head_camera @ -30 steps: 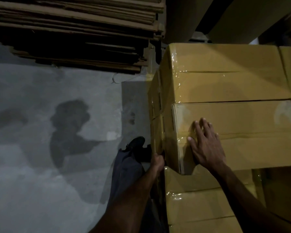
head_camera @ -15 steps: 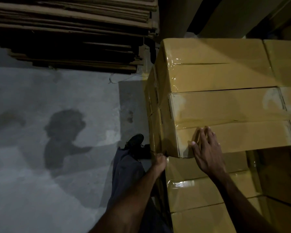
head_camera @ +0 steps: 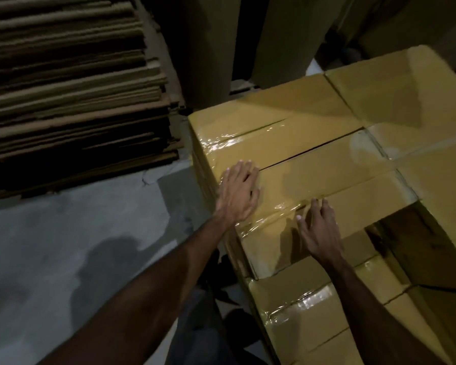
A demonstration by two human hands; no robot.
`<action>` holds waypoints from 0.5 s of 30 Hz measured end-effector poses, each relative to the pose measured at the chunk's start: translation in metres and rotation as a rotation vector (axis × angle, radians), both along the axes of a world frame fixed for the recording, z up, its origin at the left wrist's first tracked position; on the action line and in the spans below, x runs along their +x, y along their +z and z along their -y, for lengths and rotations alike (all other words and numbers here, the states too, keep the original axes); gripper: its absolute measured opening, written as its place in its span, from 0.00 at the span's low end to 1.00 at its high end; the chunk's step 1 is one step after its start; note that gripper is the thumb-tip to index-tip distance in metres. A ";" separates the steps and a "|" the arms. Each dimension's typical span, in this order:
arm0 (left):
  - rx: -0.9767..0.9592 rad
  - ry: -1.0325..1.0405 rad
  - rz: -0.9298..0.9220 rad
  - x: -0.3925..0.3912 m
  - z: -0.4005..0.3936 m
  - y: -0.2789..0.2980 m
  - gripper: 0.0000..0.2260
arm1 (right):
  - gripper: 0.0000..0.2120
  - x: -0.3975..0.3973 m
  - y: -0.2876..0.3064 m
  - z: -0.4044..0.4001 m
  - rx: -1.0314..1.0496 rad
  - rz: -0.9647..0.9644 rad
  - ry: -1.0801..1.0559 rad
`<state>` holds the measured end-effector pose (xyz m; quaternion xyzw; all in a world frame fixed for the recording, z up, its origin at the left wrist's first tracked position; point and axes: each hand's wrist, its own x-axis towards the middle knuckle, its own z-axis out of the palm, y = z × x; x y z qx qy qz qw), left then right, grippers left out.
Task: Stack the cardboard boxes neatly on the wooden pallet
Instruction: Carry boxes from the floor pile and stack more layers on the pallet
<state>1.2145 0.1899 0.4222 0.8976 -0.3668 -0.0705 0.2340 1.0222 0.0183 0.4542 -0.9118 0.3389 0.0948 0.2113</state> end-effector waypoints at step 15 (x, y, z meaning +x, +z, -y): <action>0.281 -0.650 0.239 0.086 0.216 -0.021 0.30 | 0.37 0.018 -0.017 0.139 -0.140 -0.019 -0.497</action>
